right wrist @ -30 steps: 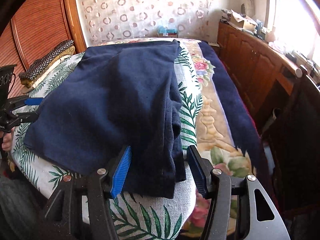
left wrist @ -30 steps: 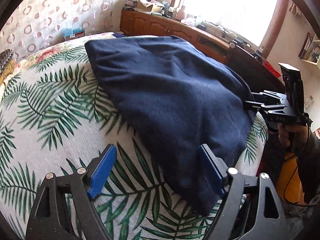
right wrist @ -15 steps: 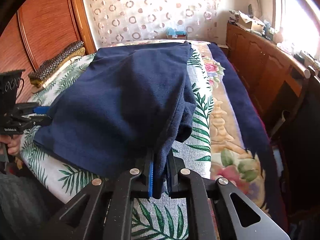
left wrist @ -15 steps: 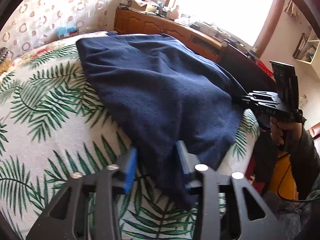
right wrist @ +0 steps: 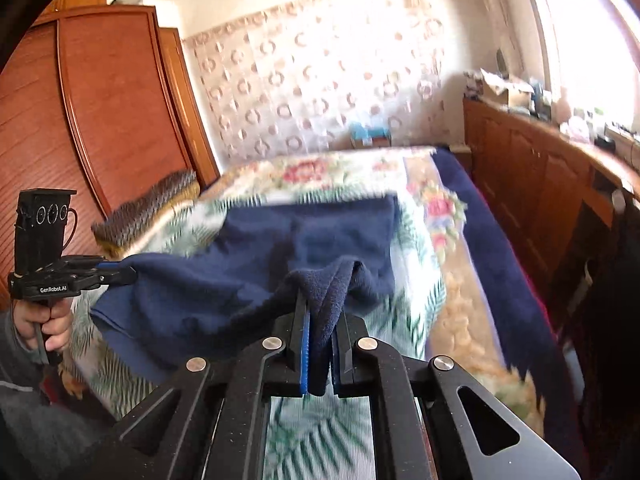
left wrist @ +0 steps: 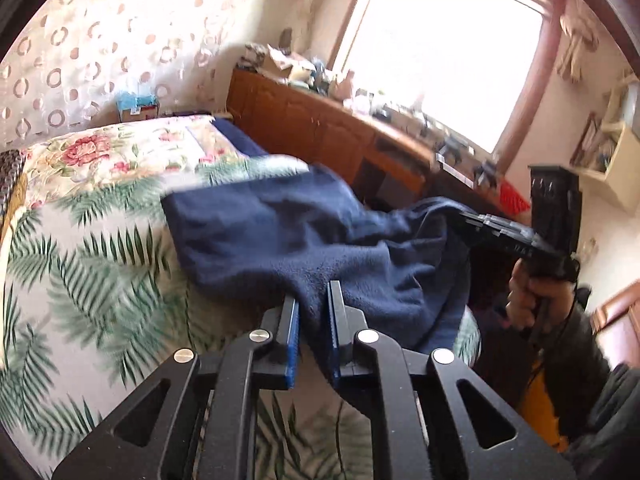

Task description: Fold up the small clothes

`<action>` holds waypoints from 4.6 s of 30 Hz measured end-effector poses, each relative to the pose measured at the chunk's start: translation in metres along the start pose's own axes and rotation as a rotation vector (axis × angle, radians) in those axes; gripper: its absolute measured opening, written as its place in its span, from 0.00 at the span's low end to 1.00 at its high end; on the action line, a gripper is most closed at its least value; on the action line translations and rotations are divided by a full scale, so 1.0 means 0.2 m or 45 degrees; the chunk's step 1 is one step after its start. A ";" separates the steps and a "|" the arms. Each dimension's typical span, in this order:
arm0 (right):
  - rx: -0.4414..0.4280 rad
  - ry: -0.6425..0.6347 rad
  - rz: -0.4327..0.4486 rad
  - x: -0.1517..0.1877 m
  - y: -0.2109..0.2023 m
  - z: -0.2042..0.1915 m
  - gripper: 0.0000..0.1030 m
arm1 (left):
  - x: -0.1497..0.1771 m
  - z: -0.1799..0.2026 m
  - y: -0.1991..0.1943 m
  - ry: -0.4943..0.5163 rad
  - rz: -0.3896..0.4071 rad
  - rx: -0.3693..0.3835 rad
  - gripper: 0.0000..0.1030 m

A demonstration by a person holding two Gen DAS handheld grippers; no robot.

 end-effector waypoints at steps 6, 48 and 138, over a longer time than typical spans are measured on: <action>0.078 -0.029 0.032 -0.27 0.23 0.15 0.07 | -0.29 -0.18 0.12 -0.042 0.055 -0.080 0.13; 0.044 -0.113 -0.252 -0.44 0.62 0.20 0.40 | -0.34 -0.53 0.35 -0.110 -0.065 -0.145 0.69; -0.441 -0.669 0.081 -1.35 1.25 -0.91 0.15 | -0.29 -1.10 -0.86 -0.350 0.577 -0.601 0.13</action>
Point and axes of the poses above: each gripper's, at about its wrist camera, not at the fingertips, and y roughly the way its jaws point, z to its right, x to its underside, the point moved 4 cm from there along y, roughly the way its jaws point, and after that the axes turned 9 degrees about -y, right-handed, at the moved point
